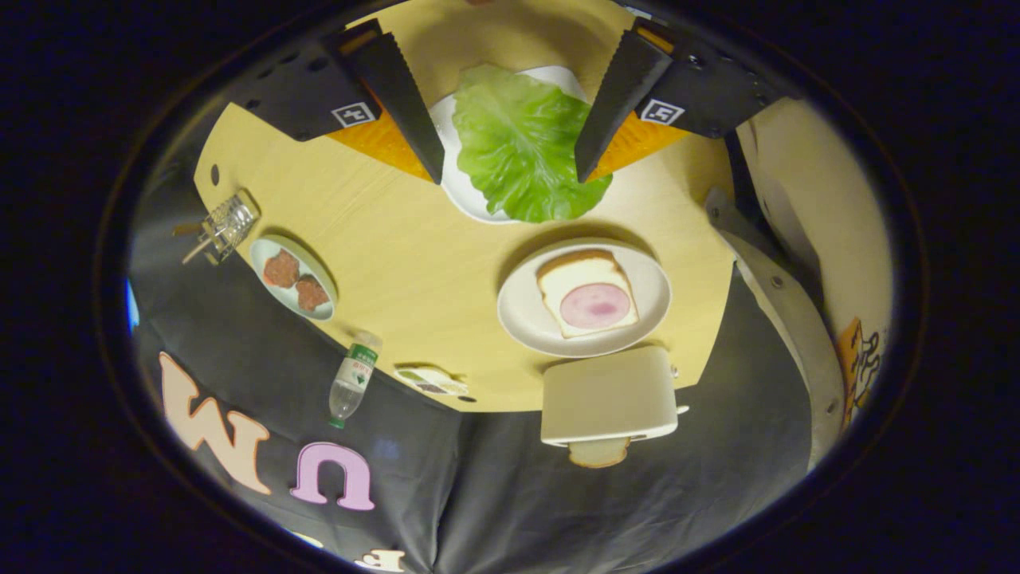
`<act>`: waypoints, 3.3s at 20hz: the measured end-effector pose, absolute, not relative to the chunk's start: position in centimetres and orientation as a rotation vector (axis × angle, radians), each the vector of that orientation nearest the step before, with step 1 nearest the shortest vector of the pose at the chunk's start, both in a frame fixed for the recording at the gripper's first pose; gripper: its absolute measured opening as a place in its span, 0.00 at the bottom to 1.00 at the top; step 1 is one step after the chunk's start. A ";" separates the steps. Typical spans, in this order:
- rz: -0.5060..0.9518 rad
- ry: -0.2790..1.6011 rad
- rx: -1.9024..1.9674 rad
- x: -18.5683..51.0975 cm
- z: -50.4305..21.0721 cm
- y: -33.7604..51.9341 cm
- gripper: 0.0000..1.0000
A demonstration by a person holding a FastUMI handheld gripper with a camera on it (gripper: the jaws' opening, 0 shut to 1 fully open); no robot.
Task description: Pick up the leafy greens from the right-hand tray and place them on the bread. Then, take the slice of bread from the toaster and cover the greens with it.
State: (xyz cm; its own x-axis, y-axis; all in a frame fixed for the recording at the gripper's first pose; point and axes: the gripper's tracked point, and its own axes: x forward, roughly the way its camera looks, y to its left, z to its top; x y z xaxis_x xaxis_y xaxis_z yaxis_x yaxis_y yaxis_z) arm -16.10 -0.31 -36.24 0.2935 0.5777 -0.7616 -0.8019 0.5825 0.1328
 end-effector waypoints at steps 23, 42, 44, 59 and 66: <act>0.886 1.015 -0.250 -18.4 -40.1 -1.3 0.53; 0.817 0.955 -0.292 -17.2 -35.4 -0.5 0.08; 0.806 0.938 -0.296 -16.7 -34.3 -0.2 0.08; 0.884 0.832 -0.323 -15.1 -29.6 8.2 0.08; 0.958 0.831 -0.329 -14.6 -29.8 12.6 0.08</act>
